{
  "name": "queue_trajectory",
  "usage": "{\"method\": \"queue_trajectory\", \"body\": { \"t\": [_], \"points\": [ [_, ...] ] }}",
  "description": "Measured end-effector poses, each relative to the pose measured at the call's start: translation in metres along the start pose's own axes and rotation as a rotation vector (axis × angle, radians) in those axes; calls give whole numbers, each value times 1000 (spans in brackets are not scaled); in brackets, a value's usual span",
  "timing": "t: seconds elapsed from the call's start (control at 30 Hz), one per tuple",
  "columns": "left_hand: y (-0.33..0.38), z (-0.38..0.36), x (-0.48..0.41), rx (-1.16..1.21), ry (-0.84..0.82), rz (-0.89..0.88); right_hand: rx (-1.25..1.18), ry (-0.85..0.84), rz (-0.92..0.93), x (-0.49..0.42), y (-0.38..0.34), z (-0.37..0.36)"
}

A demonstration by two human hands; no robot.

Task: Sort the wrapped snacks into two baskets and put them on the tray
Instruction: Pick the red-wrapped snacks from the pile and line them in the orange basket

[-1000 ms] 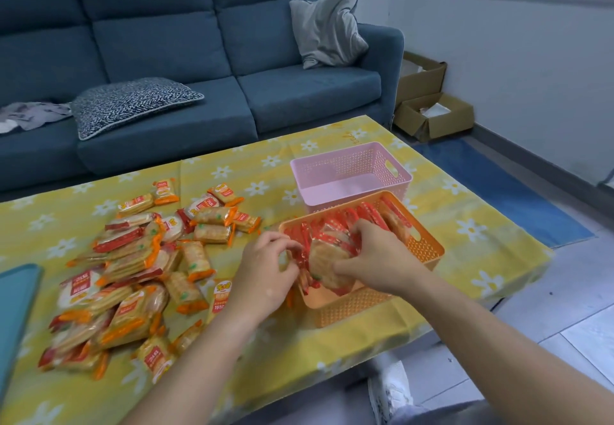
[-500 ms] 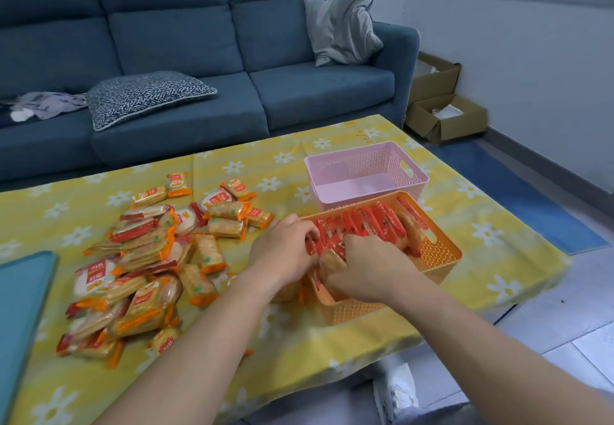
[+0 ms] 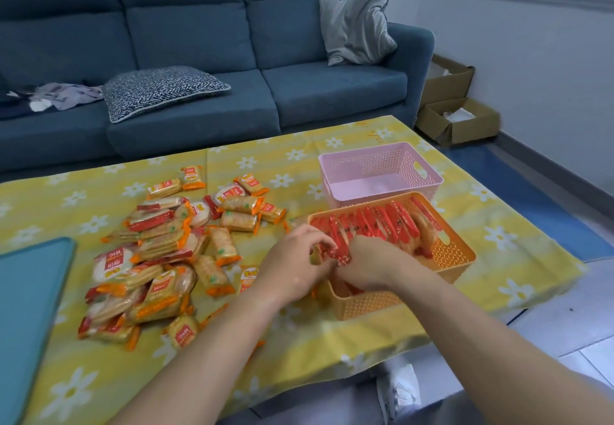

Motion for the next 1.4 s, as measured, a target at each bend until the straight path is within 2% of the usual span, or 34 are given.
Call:
{"method": "queue_trajectory", "body": {
  "t": [0.2, 0.27, 0.33, 0.4, 0.43, 0.53, 0.63, 0.73, 0.83, 0.9, 0.97, 1.17, 1.3, 1.33, 1.4],
  "points": [
    [7, 15, 6, 28, 25, 13, 151, -28, -39, 0, -10, -6],
    [-4, 38, 15, 57, 63, 49, 245, 59, -96, 7, -11, 15],
    [-24, 61, 26, 30, 83, 106, 311, 211, -71, 7, -28, 39],
    [-55, 89, 42, -27, 115, 197, 267, 313, 4, 0, -57, 46],
    [-72, 103, 50, -62, 139, 253, 207, 313, 37, -6, -70, 42],
    [-130, 153, 85, -196, 258, 463, -26, 149, 222, -32, -122, -2],
    [-180, 198, 120, -242, 391, 646, -112, -8, 368, -51, -173, -52],
    [-219, 219, 135, -266, 338, 766, -45, -11, 531, -66, -219, -86],
    [-262, 221, 149, -374, 152, 882, 136, 32, 680, -78, -261, -116],
    [-276, 212, 152, -251, 45, 852, 197, 70, 716, -86, -277, -128],
    [-285, 205, 152, -160, 7, 798, 215, 78, 686, -102, -284, -140],
    [-292, 205, 134, -248, 76, 756, 356, 83, 570, -134, -279, -144],
    [-294, 226, 140, -314, 20, 758, 357, -86, 561, -139, -268, -132],
    [-295, 235, 144, -303, 38, 785, 295, -60, 551, -140, -266, -122],
    [-299, 257, 152, -218, 120, 844, 196, 129, 513, -143, -256, -92]
  ]
}}
Point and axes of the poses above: each hand's wrist, its own x-axis away from the middle knuckle, its own z-axis out of the back of the hand, y = z × x, the point moved 10 cm from there along -x, towards the middle knuckle, and after that the axes turned 12 degrees about z, right-handed, at the moved point
